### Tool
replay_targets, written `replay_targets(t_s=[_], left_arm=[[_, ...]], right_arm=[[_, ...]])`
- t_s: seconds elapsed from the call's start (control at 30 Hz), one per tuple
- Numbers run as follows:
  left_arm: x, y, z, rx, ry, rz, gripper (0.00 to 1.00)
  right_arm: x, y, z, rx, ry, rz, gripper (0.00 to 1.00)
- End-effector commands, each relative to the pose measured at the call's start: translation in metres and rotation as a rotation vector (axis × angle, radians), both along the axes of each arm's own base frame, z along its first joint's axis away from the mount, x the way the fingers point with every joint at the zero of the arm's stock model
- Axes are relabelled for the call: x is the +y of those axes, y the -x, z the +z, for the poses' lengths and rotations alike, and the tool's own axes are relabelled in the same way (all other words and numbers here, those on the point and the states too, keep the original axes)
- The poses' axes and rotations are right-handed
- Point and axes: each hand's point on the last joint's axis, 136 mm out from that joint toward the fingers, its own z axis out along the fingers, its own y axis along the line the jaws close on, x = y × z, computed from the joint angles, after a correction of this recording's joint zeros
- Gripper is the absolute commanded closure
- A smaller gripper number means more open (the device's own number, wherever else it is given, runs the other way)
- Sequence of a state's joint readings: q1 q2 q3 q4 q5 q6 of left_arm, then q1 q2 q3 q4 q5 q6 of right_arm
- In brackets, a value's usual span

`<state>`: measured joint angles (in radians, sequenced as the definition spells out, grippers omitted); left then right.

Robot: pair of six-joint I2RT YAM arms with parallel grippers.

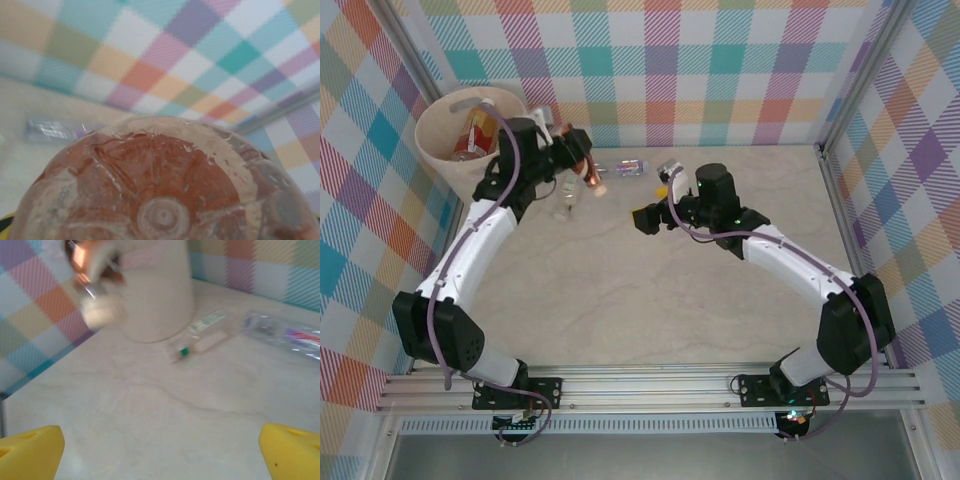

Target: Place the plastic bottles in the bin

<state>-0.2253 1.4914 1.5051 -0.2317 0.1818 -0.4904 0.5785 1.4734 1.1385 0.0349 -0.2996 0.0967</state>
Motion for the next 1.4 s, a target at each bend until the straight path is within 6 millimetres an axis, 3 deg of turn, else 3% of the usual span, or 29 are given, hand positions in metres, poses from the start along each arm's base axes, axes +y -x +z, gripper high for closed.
replay_targets(t_s=[0.0,0.3,0.47,0.6,0.73,0.87,1.1,1.17,1.23,1.3,1.37], left_arm=[[0.048,0.001,0.035,-0.090,-0.138,0.174,0.51],[0.122,0.008,0.118,-0.368,-0.284,0.506,0.50],[0.159,0.005,0.138,-0.417,-0.534,0.668,0.50],[0.185,-0.010,0.135,-0.359,-0.726,0.734,0.50],[0.208,-0.023,0.120,-0.253,-0.792,0.746,0.50],[0.227,-0.028,0.096,-0.164,-0.818,0.766,0.50],[0.234,-0.042,0.037,0.016,-0.867,0.688,0.47],[0.234,-0.043,0.023,0.067,-0.883,0.664,0.43],[0.236,-0.043,0.011,0.108,-0.897,0.663,0.31],[0.235,-0.044,0.011,0.106,-0.884,0.650,0.12],[0.230,-0.045,0.016,0.096,-0.862,0.627,0.06]], right_arm=[[-0.028,-0.026,-0.001,-0.050,0.014,-0.213,0.00],[-0.058,-0.042,-0.013,-0.059,0.083,-0.395,0.00],[-0.075,-0.046,-0.027,-0.039,0.127,-0.479,0.00],[-0.081,-0.048,-0.035,-0.007,0.124,-0.511,0.00],[-0.083,-0.049,-0.040,0.016,0.121,-0.521,0.00],[-0.083,-0.051,-0.043,0.034,0.128,-0.520,0.00],[-0.083,-0.051,-0.047,0.051,0.144,-0.517,0.00],[-0.084,-0.051,-0.049,0.057,0.151,-0.517,0.00],[-0.084,-0.050,-0.051,0.061,0.153,-0.516,0.00],[-0.084,-0.051,-0.052,0.064,0.153,-0.516,0.00],[-0.083,-0.051,-0.053,0.069,0.155,-0.513,0.00]])
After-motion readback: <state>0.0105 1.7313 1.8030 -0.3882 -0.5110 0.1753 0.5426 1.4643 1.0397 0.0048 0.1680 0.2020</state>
